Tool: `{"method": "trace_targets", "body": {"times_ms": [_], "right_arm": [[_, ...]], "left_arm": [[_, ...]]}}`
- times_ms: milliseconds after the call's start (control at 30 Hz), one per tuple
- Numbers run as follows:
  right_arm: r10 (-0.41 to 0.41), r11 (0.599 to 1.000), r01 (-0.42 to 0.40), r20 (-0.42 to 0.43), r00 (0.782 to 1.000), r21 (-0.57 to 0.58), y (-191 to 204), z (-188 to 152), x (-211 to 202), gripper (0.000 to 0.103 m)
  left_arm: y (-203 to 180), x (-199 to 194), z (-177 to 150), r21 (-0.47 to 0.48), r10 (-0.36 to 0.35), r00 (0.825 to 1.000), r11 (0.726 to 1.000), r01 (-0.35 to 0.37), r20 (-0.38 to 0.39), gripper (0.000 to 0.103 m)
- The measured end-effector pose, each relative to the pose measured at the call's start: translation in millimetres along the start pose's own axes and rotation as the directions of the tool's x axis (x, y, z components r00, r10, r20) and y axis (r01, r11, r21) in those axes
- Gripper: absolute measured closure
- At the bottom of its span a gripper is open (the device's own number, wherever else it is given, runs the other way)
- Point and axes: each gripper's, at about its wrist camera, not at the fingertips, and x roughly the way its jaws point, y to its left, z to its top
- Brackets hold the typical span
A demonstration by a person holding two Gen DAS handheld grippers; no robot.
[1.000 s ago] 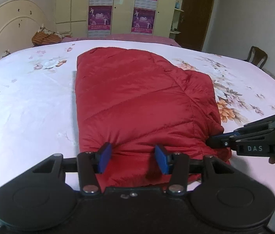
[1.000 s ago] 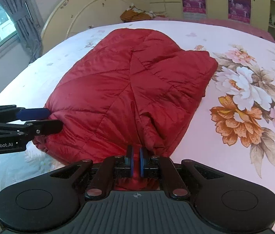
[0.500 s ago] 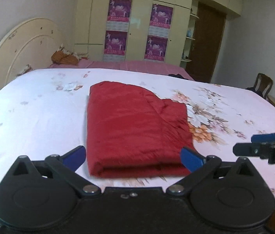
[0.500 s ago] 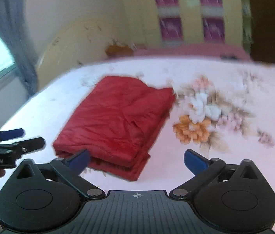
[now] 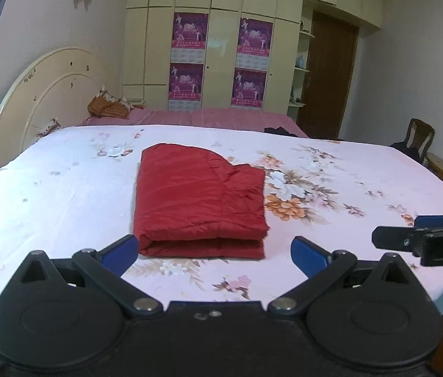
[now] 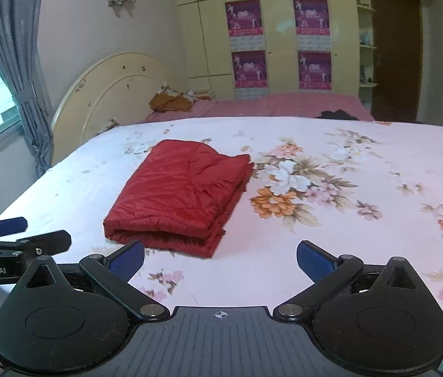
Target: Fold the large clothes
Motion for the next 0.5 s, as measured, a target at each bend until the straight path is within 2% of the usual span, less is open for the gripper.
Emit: {"method": "trace_targets", "body": {"times_ms": [200, 500], "right_arm": [[-0.003, 1.000, 0.003, -0.004, 1.000, 0.010, 0, -16, -26, 0.001], [-0.001, 1.000, 0.000, 0.019, 1.000, 0.014, -1, -20, -44, 0.001]], "left_arm": [[-14, -26, -12, -0.008, -0.007, 1.000, 1.000, 0.007, 0.010, 0.000], [-23, -39, -17, 0.003, 0.000, 1.000, 1.000, 0.000, 0.027, 0.000]]}}
